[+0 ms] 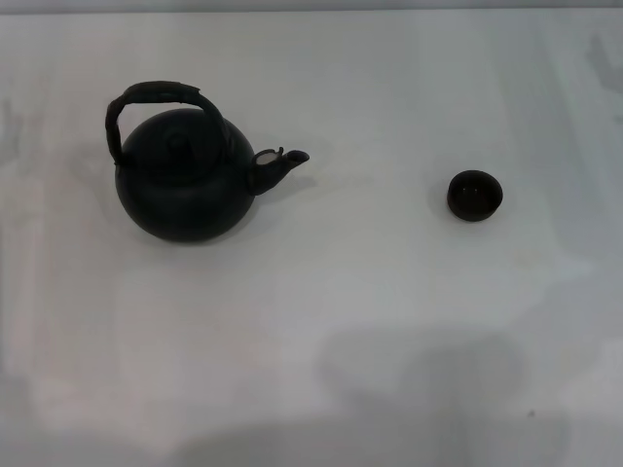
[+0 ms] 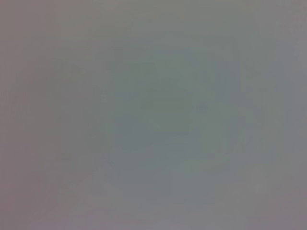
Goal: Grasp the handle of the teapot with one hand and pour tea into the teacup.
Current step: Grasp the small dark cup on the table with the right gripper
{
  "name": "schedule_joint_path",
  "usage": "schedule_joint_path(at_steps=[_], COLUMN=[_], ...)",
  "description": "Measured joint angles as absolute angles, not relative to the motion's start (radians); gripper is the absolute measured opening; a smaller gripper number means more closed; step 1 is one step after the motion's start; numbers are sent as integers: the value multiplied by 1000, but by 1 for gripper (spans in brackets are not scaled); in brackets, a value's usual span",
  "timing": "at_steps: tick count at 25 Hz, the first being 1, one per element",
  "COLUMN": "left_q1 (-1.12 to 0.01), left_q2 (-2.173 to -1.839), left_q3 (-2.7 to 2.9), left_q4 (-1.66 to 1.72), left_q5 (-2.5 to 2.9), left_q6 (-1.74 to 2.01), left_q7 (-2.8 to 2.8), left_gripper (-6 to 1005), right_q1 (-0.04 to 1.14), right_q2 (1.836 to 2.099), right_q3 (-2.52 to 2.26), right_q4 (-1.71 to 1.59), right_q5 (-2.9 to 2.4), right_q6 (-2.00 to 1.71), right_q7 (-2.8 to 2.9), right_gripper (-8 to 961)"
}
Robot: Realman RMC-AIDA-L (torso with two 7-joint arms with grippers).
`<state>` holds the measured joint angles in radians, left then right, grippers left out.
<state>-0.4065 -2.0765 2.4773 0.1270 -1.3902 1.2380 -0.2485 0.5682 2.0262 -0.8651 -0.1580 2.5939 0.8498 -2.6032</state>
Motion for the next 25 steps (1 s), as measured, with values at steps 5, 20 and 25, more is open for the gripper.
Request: schedule_joint_path(at_steps=[5, 20, 25], left_q1=[-406, -398, -401], left_q2=[-2077, -2080, -2080], left_q3=[2477, 2478, 2478], left_q4=[128, 135, 135], left_q5=[-1391, -1393, -1394], left_q6=[1238, 1237, 1236], left_q7=[-249, -250, -250], left_gripper=[893, 893, 893], right_q1=[570, 610, 615], right_q2=[2026, 2005, 1972], right_q3=[-865, -1076, -1290], right_q4=[-158, -207, -332], right_q5=[2593, 2587, 2520], right_q6=[850, 796, 725], right_q7=[-2602, -2353, -2171], right_gripper=[859, 858, 857])
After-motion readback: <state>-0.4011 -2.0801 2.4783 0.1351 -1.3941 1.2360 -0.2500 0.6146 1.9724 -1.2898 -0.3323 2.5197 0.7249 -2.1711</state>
